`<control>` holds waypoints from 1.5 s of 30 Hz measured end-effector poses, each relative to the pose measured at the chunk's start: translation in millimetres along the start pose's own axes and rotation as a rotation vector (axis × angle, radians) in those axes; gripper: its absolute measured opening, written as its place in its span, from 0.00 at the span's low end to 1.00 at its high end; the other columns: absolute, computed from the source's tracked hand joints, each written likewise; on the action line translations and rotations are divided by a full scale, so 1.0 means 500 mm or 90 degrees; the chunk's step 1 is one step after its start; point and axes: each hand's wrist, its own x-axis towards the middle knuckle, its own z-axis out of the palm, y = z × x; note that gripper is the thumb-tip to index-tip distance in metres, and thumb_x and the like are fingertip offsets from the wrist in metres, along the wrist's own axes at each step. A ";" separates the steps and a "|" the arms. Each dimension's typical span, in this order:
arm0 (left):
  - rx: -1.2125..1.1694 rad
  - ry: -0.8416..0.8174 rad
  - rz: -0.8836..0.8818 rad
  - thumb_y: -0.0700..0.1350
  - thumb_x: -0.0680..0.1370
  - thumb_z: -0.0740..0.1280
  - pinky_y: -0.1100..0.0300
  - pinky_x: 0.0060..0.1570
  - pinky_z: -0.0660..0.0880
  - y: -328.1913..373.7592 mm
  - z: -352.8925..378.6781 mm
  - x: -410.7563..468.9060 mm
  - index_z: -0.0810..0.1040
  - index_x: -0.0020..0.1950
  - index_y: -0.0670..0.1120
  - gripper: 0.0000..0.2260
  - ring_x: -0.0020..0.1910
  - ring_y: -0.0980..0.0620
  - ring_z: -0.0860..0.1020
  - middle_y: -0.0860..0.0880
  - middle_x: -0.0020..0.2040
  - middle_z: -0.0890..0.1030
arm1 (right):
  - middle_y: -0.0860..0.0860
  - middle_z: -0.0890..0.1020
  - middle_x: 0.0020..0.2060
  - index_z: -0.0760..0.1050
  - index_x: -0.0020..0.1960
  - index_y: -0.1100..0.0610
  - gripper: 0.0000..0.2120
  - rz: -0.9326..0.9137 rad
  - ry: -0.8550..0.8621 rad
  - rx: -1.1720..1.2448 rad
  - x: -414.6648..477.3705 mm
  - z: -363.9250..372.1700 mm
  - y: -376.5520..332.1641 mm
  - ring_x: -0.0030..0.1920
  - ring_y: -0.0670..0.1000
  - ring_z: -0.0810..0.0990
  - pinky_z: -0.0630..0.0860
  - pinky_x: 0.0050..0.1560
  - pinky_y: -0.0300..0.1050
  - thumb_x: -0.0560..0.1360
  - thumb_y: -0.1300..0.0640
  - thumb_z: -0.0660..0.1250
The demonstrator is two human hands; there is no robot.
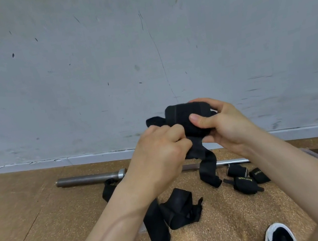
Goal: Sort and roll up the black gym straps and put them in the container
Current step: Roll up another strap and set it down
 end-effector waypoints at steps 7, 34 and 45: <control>-0.004 0.044 -0.084 0.41 0.71 0.69 0.56 0.22 0.72 -0.019 -0.012 -0.001 0.86 0.40 0.47 0.06 0.24 0.45 0.73 0.49 0.32 0.77 | 0.54 0.83 0.51 0.78 0.60 0.47 0.22 -0.133 -0.057 -0.194 -0.014 0.013 0.023 0.50 0.54 0.85 0.84 0.47 0.52 0.72 0.67 0.74; -0.844 0.056 -0.680 0.30 0.66 0.76 0.55 0.48 0.81 -0.035 -0.003 0.020 0.80 0.60 0.49 0.26 0.49 0.49 0.84 0.46 0.54 0.83 | 0.48 0.83 0.54 0.82 0.56 0.46 0.21 -0.166 -0.055 -0.191 -0.026 0.030 0.014 0.54 0.49 0.83 0.82 0.55 0.51 0.63 0.49 0.79; -0.813 0.100 -0.595 0.35 0.77 0.70 0.56 0.43 0.80 -0.019 0.000 0.028 0.78 0.57 0.53 0.15 0.51 0.43 0.82 0.45 0.60 0.79 | 0.54 0.81 0.55 0.85 0.49 0.46 0.16 -0.165 -0.066 -0.100 -0.021 0.016 0.008 0.55 0.60 0.82 0.82 0.52 0.62 0.64 0.62 0.75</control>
